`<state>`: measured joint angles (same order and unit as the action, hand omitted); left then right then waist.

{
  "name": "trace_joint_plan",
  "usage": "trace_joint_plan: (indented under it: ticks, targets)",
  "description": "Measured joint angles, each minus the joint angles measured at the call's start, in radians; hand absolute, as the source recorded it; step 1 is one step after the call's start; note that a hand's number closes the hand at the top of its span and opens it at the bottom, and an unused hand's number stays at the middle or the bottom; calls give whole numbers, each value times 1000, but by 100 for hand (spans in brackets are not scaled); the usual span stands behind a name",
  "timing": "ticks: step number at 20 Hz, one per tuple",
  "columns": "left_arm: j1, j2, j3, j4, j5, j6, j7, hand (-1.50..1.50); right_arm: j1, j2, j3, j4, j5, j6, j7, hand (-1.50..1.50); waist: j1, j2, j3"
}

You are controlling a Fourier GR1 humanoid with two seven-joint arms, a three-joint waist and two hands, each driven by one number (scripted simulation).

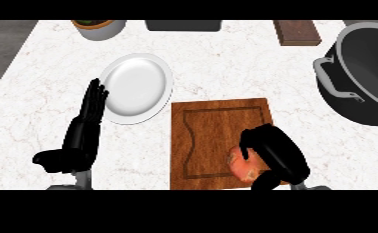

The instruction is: Pick the squash from the cutting board and place it in the pot

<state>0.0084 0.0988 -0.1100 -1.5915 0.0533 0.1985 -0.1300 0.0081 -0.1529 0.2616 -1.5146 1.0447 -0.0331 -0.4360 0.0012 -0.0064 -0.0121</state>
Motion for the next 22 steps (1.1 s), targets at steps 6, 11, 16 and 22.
trace_joint_plan:
  ticks: [6, 11, 16, 22]
  targets:
    - [-23, -5, -4, 17, -3, -4, 3, 0, -162, 74, -58, 102, 129, 154, 367, 150, 14, 5, 3]
    - [-28, -7, 17, 55, 5, -14, -26, 0, -301, 126, -61, 134, 181, 140, 565, 150, 9, 7, 9]
    - [-32, -8, 27, 60, 8, -16, -21, 0, -325, 145, -17, 3, 207, 83, 677, 150, 0, 4, 11]
    - [-3, -3, 19, -2, -3, -10, 18, 0, -342, 136, -16, -181, 293, 102, 797, 150, -3, 2, 11]
